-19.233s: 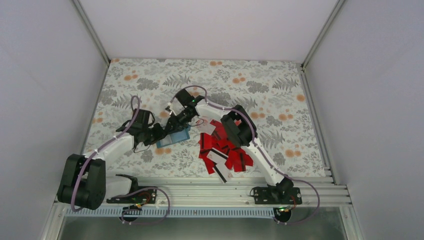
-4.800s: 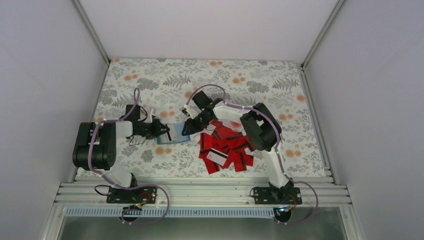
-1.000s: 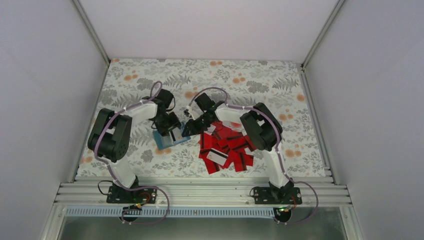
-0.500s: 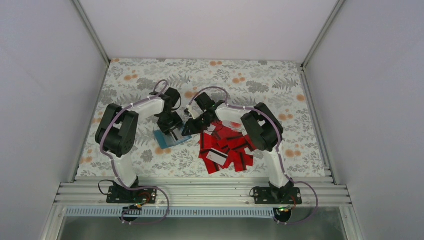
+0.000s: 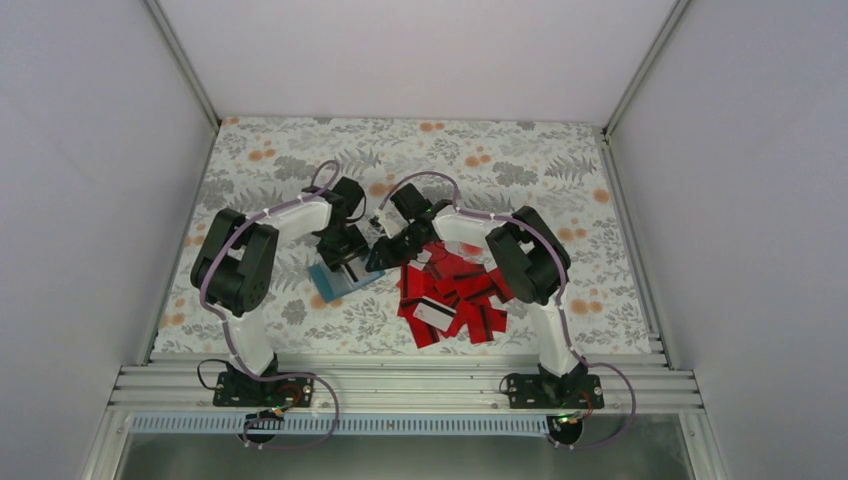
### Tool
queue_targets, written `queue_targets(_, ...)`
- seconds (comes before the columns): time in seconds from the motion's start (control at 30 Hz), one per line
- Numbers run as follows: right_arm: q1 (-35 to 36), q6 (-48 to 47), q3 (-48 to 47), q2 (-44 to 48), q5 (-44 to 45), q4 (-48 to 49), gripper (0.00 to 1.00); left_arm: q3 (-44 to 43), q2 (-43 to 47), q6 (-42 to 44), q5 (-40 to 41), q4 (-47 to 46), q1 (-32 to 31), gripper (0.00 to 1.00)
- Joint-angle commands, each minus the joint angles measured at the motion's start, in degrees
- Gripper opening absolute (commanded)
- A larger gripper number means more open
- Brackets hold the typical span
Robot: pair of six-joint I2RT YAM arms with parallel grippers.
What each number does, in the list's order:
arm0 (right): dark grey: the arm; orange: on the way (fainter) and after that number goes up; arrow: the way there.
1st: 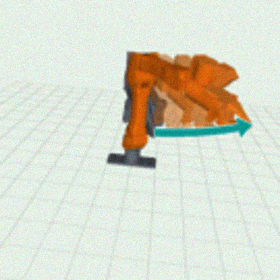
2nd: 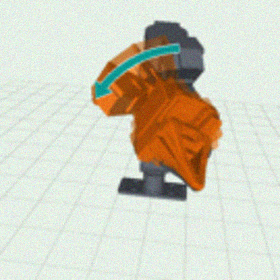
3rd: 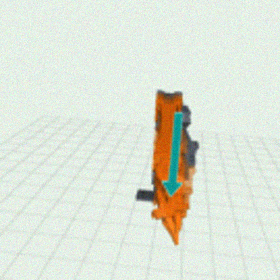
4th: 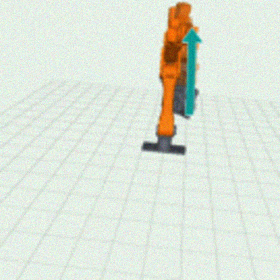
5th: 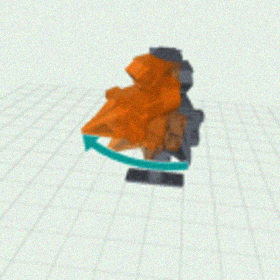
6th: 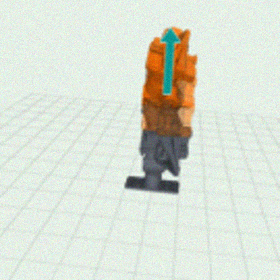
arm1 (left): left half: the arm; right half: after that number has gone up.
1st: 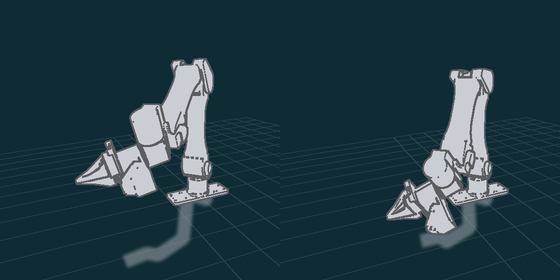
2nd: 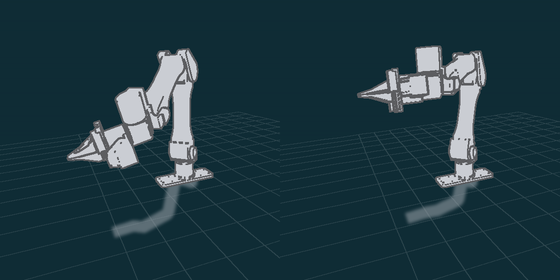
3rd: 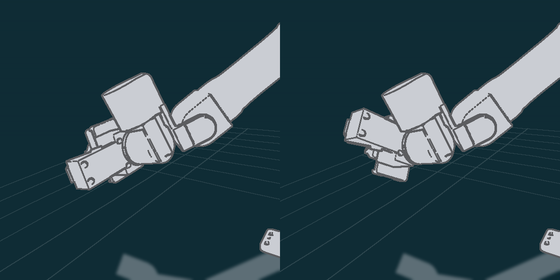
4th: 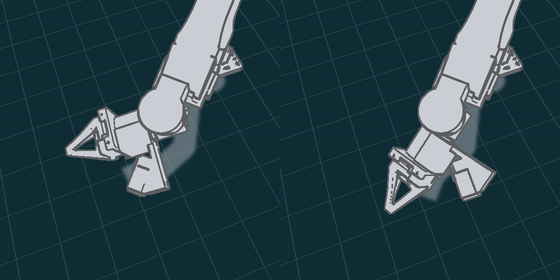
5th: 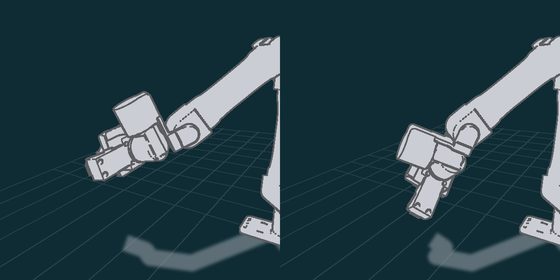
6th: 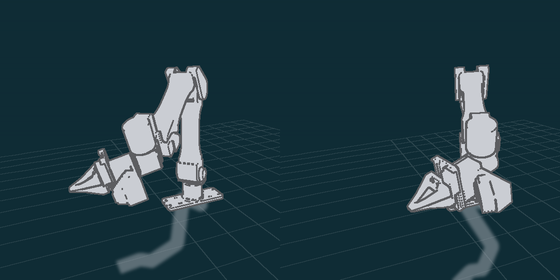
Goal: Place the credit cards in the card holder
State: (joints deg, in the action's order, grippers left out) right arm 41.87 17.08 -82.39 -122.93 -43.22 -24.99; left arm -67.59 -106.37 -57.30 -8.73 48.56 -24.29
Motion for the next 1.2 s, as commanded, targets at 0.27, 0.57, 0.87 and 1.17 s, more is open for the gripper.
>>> queue_targets(0.27, -0.73, -2.46, -1.86, 3.42, 1.64, -3.88, 0.3, 6.25, 6.94, 8.79, 2.39, -4.79, -2.14, 0.6)
queue_targets(0.57, -0.91, -2.62, -3.62, 2.91, 1.02, -4.75, 0.3, 10.92, 13.31, 9.72, 3.77, -5.5, -2.77, 0.65)
queue_targets(0.87, -0.91, -2.31, -3.12, 3.2, 0.65, -4.43, 0.3, 12.77, 13.7, 10.95, 4.36, -9.8, -3.19, 0.58)
queue_targets(1.17, -1.0, -2.47, -2.32, 3.11, 1.63, -4.32, 0.3, 14.04, 12.3, 10.5, 4.55, -10.62, -3.25, 0.54)
